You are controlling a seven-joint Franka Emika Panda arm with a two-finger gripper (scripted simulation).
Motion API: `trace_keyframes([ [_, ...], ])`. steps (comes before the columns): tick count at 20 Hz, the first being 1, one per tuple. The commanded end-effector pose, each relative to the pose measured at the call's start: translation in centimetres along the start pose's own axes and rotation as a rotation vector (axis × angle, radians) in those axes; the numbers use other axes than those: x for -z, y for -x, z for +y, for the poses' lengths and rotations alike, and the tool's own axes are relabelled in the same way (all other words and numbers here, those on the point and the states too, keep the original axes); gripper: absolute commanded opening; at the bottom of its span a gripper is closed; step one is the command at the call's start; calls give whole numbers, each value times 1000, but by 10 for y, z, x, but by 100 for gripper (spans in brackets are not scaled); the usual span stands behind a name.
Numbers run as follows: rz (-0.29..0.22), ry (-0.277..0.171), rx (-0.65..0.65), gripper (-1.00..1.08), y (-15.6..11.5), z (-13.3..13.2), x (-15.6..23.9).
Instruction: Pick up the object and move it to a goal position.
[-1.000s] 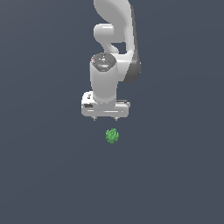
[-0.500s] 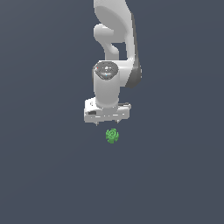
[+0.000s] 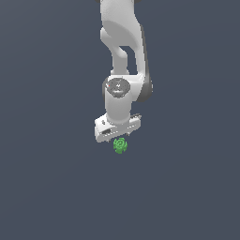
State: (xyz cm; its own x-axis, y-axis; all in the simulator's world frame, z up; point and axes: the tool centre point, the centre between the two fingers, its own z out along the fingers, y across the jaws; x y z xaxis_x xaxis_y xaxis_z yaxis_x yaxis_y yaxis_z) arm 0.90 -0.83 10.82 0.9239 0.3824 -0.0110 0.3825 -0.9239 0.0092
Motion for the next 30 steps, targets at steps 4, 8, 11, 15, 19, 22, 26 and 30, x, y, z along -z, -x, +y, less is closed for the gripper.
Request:
trace_keyframes([
  [4, 7, -5, 93, 100, -6, -4, -12],
  [8, 11, -8, 129, 100, -8, -6, -17],
  [11, 12, -8, 140, 100, -9, -6, -18],
  [15, 11, -8, 136, 100, -8, -6, -20],
  [19, 11, -8, 138, 100, -8, -7, -32],
  [22, 11, -8, 139, 100, -8, -7, -49],
  [26, 11, -8, 141, 100, -8, -7, -65],
  [30, 12, -8, 141, 100, -9, -7, -68],
])
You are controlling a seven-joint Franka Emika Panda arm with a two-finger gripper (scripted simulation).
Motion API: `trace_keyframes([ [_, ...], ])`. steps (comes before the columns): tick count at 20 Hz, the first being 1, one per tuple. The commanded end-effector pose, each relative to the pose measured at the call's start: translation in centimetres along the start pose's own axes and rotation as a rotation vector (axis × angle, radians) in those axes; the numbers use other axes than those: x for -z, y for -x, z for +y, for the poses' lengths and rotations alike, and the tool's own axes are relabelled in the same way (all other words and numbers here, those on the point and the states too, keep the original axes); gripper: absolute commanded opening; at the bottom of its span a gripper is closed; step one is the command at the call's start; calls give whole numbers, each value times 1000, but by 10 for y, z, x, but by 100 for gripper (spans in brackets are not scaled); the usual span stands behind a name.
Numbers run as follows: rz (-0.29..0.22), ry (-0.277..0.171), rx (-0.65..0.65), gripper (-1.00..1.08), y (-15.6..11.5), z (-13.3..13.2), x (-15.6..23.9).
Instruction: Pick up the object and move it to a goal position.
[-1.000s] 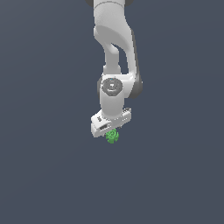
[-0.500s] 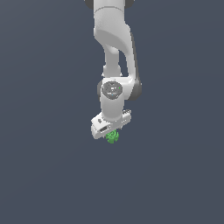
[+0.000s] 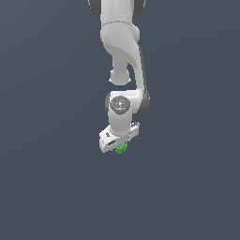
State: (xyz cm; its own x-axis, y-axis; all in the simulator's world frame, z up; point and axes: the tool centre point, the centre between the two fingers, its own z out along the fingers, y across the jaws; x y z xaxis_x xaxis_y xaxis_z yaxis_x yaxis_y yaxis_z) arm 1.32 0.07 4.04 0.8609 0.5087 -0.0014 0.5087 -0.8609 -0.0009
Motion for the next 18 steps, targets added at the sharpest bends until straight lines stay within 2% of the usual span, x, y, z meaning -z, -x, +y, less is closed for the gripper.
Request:
trace_keyframes([
  [1, 1, 1, 0, -100, -1, 0, -1],
  [12, 2, 1, 0, -100, -1, 1, 0],
  [18, 2, 1, 0, -100, 1, -10, 4],
])
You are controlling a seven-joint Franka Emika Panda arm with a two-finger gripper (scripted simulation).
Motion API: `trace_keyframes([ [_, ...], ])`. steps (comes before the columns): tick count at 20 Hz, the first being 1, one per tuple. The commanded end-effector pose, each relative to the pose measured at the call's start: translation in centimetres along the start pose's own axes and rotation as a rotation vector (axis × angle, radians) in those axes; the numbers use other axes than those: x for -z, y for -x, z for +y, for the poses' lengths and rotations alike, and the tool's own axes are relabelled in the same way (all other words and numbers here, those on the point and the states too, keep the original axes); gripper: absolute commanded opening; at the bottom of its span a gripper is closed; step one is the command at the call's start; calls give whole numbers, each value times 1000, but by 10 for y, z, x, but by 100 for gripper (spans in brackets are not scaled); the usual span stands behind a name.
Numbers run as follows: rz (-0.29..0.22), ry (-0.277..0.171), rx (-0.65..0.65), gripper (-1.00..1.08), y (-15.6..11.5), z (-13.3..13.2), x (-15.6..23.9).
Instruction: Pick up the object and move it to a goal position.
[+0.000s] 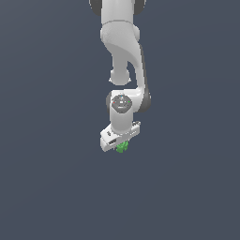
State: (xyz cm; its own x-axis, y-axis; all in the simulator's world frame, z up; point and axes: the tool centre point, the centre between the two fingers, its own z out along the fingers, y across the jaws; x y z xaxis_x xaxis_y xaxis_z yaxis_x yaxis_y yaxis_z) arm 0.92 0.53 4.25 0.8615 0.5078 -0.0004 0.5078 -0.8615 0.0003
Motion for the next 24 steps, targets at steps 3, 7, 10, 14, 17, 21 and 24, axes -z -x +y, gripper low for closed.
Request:
trace_keyframes([
  [3, 1, 0, 1, -100, 3, -15, 6],
  [7, 1, 0, 1, -100, 7, -38, 15],
  [10, 0, 1, 1, -100, 12, -62, 24],
  [14, 0, 1, 1, -100, 18, -100, 39],
  [17, 0, 1, 1, -100, 23, -126, 50],
  [21, 0, 1, 1, -100, 27, -156, 61],
  [24, 0, 1, 1, -100, 30, -172, 68],
])
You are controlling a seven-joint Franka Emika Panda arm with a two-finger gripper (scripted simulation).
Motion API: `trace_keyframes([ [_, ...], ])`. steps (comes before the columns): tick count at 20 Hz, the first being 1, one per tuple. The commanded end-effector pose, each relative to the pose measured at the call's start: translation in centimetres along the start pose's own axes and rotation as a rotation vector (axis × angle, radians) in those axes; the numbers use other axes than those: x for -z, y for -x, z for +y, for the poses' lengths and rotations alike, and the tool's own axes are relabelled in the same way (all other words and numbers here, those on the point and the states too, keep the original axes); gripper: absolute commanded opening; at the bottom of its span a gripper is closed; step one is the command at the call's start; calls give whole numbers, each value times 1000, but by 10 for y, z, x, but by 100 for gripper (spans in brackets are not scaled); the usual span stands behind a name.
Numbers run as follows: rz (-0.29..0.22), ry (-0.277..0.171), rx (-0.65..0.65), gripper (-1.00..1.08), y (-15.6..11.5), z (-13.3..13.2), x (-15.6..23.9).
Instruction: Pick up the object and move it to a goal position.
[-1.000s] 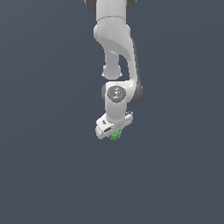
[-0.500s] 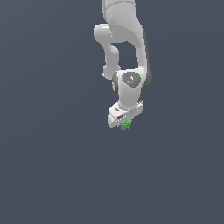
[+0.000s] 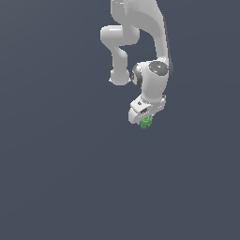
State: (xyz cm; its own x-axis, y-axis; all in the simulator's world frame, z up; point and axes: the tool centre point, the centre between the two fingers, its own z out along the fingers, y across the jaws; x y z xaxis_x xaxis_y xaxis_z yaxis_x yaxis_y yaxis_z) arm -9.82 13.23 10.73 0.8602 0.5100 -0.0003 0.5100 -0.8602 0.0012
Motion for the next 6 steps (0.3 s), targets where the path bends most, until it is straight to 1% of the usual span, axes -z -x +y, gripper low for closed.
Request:
trace_keyframes([
  [1, 0, 0, -1, -100, 2, -13, 5],
  [6, 0, 0, -1, -100, 3, -22, 9],
])
